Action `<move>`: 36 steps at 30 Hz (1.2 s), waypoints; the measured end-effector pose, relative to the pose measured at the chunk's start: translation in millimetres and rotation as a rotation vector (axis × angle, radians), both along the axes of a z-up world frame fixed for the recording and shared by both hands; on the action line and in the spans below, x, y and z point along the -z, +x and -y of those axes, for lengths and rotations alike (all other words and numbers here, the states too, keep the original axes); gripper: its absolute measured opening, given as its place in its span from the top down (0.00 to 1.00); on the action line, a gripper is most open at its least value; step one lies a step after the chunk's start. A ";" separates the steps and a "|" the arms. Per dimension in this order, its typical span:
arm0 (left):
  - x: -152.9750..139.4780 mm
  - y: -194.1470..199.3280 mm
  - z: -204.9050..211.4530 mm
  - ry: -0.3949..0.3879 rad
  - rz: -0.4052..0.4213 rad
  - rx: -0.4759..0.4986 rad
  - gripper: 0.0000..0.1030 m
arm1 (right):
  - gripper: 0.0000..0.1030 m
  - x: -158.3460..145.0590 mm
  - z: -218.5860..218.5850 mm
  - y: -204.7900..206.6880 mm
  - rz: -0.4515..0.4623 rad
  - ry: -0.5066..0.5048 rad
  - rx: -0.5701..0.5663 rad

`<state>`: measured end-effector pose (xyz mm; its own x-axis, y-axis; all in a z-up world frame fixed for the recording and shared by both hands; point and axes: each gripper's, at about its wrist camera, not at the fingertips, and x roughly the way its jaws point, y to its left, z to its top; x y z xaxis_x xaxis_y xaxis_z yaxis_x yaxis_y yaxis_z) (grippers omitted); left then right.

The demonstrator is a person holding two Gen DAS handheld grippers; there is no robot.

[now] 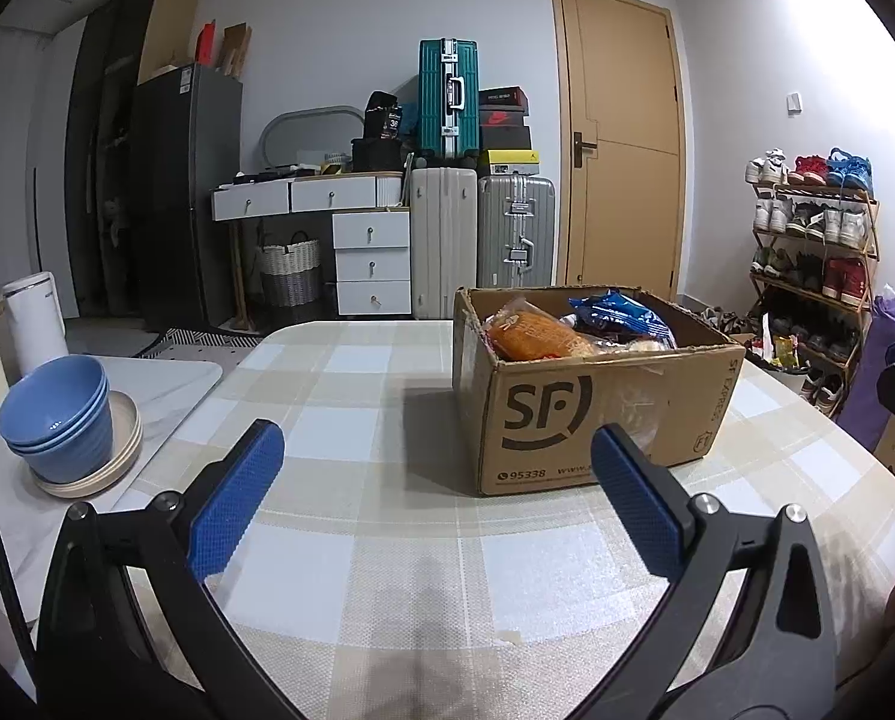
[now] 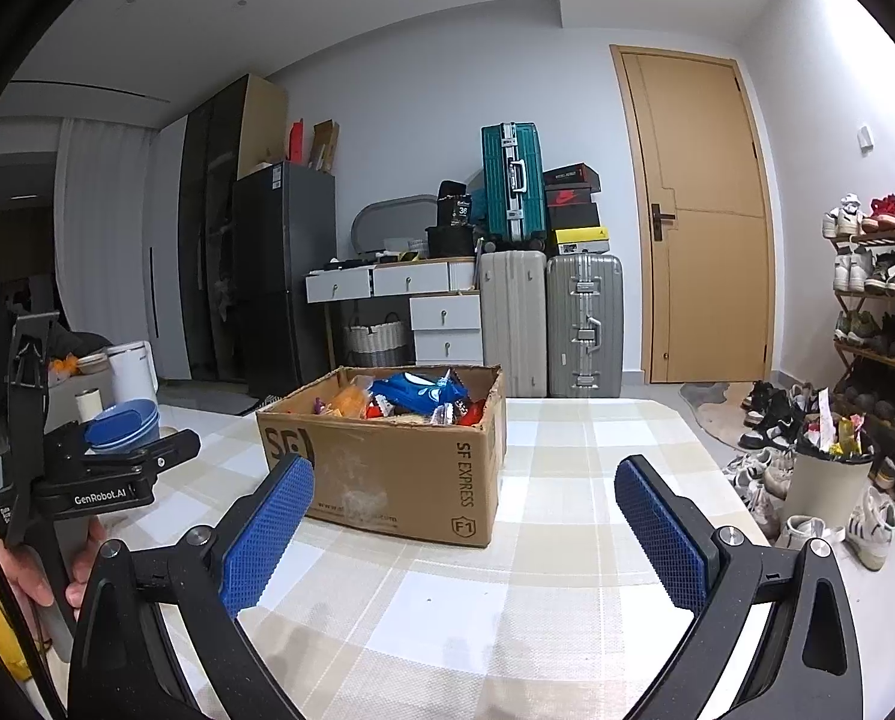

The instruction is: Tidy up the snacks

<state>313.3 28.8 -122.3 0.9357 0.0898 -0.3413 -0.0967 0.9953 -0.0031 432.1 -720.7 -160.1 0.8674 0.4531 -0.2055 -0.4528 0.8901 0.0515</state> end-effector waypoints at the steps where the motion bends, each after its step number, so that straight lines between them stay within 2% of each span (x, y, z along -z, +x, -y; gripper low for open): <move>1: -3.8 -4.2 -0.6 -0.001 0.001 0.000 0.01 | 0.01 -0.7 -0.2 -2.1 0.002 0.000 -0.001; 8: 3.4 6.8 3.6 -0.001 0.003 -0.005 0.01 | 0.01 0.1 -0.3 -3.1 0.001 0.002 0.000; 36: 7.0 10.5 5.5 -0.005 0.009 -0.006 0.01 | 0.01 0.3 2.3 -5.8 -0.002 0.008 0.007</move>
